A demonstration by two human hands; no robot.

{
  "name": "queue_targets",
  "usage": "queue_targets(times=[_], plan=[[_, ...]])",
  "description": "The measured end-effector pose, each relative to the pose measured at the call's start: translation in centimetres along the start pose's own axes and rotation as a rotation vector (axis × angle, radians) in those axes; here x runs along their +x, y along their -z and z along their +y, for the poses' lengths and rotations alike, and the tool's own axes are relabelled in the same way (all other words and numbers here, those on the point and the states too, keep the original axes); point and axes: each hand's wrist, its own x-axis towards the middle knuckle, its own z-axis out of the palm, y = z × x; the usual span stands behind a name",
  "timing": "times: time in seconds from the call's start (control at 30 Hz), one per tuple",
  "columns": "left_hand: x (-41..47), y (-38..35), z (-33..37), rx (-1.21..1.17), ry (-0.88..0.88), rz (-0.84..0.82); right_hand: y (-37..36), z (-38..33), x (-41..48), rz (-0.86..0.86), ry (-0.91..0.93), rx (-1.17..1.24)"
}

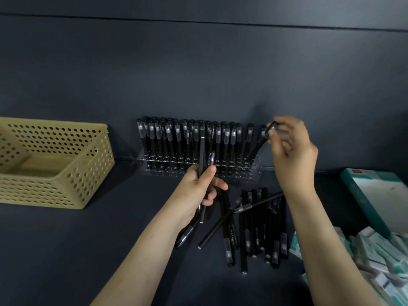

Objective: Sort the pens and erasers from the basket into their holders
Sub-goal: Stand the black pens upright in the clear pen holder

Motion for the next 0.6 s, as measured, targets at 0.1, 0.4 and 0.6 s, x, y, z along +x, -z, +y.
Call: queue_targets(times=[0.1,0.4,0.6], plan=[[-0.2,0.0,0.0,-0.020,-0.026,0.001,-0.5,0.2,0.1,-0.069,0.069,-0.051],[-0.5,0.6,0.0,-0.037,-0.043,0.000,-1.2,0.6,-1.0,-0.202,0.085,-0.219],[-1.0,0.0,0.1,-0.047,-0.063,-0.137,-1.1,-2.6,-1.9,-0.440,-0.345,0.179]])
